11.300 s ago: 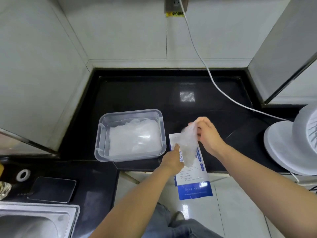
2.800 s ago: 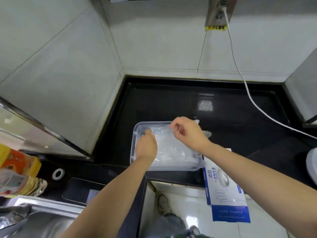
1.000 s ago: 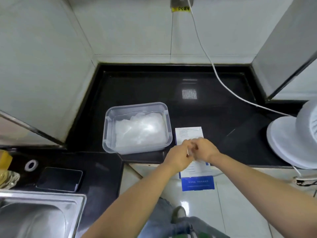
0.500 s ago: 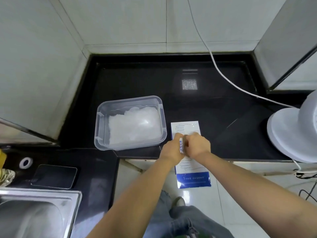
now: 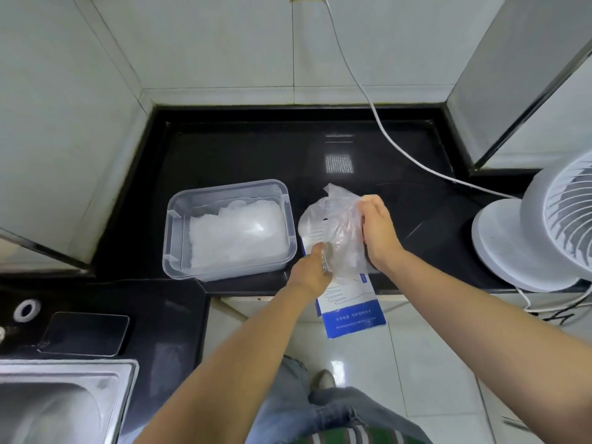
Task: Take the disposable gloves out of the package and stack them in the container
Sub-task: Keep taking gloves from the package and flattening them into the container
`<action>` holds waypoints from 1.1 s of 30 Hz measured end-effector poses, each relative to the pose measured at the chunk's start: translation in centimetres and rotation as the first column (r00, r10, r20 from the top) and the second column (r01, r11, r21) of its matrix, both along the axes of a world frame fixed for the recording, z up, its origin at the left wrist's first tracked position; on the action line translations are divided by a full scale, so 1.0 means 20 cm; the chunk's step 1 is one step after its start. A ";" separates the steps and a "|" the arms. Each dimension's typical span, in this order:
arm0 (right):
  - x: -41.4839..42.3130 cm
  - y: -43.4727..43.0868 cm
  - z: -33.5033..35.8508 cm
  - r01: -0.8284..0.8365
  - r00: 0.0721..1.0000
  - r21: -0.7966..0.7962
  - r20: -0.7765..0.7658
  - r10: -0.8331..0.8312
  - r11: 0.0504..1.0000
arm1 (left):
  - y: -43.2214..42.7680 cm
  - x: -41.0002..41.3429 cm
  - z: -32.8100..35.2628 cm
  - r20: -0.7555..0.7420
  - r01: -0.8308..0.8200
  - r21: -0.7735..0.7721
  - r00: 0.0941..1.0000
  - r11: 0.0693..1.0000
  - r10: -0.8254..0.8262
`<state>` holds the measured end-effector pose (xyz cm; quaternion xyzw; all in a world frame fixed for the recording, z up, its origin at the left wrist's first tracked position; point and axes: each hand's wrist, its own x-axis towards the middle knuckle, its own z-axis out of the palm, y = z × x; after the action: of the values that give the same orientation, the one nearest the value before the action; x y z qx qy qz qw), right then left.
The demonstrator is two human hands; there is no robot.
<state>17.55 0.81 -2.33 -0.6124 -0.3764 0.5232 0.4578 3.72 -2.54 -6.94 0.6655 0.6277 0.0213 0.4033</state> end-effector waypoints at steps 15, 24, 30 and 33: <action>-0.11 -0.07 0.09 -0.220 0.963 0.035 0.170 0.211 0.975 | 0.06 -0.19 0.43 0.686 -0.667 -0.338 0.309 0.664 0.659; -0.35 0.07 0.16 -0.295 0.954 0.077 0.078 0.289 0.952 | 0.18 -0.47 0.45 0.642 -0.596 -0.190 0.526 0.780 0.558; -0.50 0.23 0.23 -0.382 0.921 -0.285 -0.033 0.389 0.879 | 0.26 -0.70 0.45 0.713 -0.504 -0.289 0.454 0.814 0.534; -0.57 0.26 0.23 -0.544 0.837 -0.311 -0.149 0.526 0.779 | 0.30 -0.77 0.44 0.690 -0.511 -0.301 0.467 0.805 0.554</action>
<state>6.07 6.07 2.36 -0.5357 -0.4258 0.7048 0.1871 -11.61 3.44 1.76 0.3553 0.5785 0.4015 0.6147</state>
